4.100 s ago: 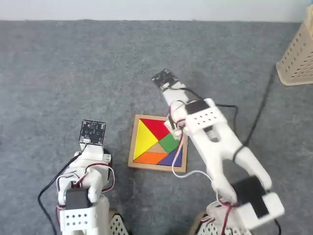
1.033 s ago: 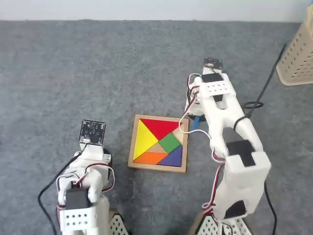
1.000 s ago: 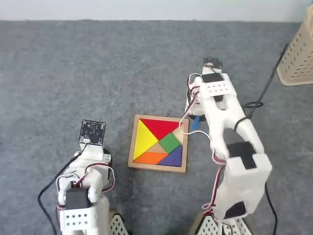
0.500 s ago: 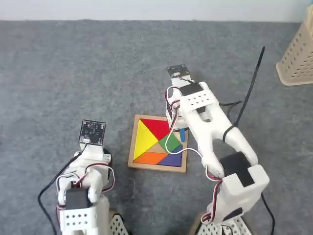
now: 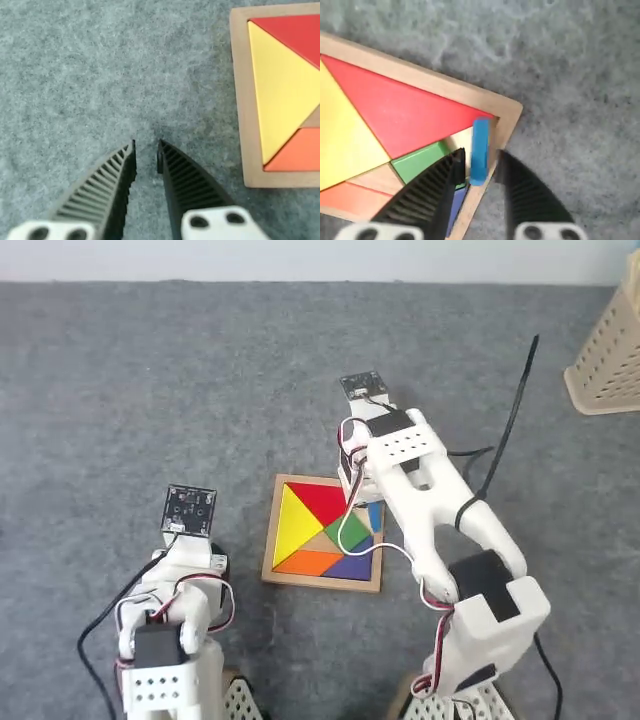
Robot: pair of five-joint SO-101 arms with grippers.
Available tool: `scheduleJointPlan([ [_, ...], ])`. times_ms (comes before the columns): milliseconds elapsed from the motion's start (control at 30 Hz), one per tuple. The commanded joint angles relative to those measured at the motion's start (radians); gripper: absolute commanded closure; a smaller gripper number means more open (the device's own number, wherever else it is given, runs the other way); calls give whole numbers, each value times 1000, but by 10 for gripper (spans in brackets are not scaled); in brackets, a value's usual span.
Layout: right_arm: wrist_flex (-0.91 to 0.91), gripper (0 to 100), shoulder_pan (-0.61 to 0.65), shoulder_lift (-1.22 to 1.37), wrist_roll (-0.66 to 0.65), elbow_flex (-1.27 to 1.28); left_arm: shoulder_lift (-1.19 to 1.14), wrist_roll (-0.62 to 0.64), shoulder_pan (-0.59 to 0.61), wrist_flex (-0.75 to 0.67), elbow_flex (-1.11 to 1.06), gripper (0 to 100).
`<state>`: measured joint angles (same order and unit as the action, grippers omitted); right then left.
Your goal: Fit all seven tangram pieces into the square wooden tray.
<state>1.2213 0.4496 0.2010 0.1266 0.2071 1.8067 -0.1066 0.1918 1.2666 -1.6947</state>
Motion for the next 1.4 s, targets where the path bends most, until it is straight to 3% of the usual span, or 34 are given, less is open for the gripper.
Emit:
scheduleJointPlan([
  [0, -7, 829, -18, -77, -8, -8, 21, 8, -2, 0, 8, 929],
  [233, -4, 829, -8, -82, -3, -8, 21, 8, -2, 0, 8, 929],
  [500, -13, 829, 104, -79, 32, -9, 21, 8, -2, 0, 8, 929],
  [1367, -107, 859, 81, -77, 34, 66, 21, 8, -2, 0, 8, 929],
])
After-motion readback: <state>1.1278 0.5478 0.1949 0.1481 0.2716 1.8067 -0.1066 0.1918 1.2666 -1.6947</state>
